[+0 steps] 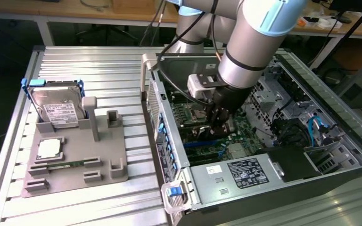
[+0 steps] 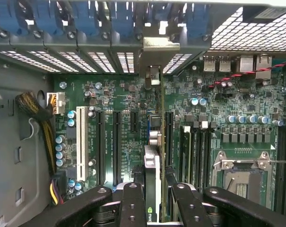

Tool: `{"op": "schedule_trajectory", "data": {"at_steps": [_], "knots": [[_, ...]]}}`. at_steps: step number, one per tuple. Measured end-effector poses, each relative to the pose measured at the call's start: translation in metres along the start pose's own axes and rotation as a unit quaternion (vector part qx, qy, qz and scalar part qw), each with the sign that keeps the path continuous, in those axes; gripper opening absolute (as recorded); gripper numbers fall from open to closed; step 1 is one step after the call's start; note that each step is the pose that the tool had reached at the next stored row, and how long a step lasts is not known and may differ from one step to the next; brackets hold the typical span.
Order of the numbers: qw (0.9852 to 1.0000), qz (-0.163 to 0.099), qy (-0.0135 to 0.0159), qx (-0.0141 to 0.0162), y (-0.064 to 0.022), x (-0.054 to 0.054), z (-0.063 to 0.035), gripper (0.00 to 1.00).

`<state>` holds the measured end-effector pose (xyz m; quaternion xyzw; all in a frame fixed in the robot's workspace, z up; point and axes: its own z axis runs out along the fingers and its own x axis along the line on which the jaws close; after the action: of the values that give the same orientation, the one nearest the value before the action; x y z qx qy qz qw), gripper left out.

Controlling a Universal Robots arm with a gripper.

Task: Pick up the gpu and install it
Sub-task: 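Insert the gpu into the slot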

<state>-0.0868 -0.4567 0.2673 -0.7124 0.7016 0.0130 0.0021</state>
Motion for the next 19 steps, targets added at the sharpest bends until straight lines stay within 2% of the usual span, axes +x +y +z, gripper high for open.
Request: {"op": "schedule_trajectory", "data": {"at_steps": [7, 19], "knots": [[1.0, 0.0, 0.0032, -0.0001, 0.0043, 0.0, 0.0033, 0.27], [1.0, 0.0, 0.0034, 0.0002, 0.0059, 0.0001, 0.0095, 0.27]]}}
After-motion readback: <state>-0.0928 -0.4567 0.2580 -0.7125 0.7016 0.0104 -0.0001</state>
